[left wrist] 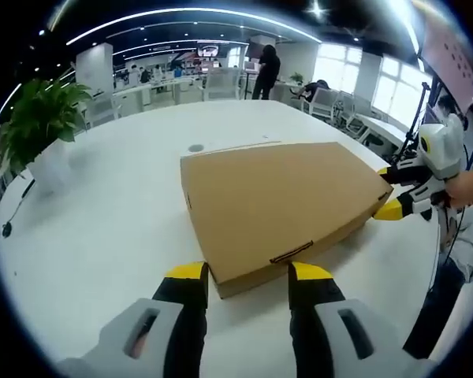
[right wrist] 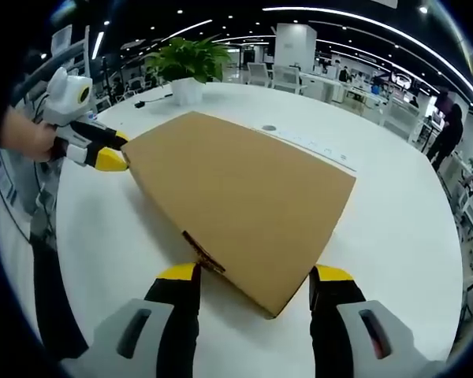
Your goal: Operate the shoe box by opening the lid, removing the specified soft item, and placing it in the target area until the item is outside and the box remains undamaged.
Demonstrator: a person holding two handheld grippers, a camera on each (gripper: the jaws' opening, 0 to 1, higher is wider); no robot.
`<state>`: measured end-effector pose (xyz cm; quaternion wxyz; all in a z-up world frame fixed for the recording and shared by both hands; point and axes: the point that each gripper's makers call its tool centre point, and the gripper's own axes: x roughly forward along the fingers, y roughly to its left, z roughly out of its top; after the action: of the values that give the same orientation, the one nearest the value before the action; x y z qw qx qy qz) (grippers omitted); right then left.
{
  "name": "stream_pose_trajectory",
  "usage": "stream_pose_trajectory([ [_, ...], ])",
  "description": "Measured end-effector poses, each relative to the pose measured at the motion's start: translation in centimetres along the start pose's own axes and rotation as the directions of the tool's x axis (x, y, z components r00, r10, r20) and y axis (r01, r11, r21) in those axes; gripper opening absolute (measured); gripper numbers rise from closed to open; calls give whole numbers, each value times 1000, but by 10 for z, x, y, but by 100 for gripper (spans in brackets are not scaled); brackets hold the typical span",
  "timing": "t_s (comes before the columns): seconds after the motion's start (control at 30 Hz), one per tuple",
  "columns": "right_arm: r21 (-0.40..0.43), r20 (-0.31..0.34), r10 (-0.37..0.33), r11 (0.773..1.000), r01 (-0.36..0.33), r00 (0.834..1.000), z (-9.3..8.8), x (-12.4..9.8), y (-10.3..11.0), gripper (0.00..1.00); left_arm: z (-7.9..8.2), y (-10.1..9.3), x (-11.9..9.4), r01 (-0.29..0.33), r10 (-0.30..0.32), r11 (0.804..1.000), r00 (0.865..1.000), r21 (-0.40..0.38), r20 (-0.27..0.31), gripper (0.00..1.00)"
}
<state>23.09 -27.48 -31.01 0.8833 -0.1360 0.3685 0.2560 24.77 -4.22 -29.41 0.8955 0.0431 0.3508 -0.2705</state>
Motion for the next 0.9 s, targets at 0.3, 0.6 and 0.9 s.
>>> stream_pose_trajectory([
  [0.3,-21,-19,16,1000,-16,1000,1,1,-3,54,-2,-1,-1,-16,16,1000,1000,9,-12,38],
  [0.6,-34,-38,15,999,-16,999,5,6,-11,54,3,1,6,-12,15,999,998,43,-56,37],
  [0.9,-38,-44,22,999,-23,999,9,10,-16,54,4,5,12,-24,27,998,998,55,-62,38],
])
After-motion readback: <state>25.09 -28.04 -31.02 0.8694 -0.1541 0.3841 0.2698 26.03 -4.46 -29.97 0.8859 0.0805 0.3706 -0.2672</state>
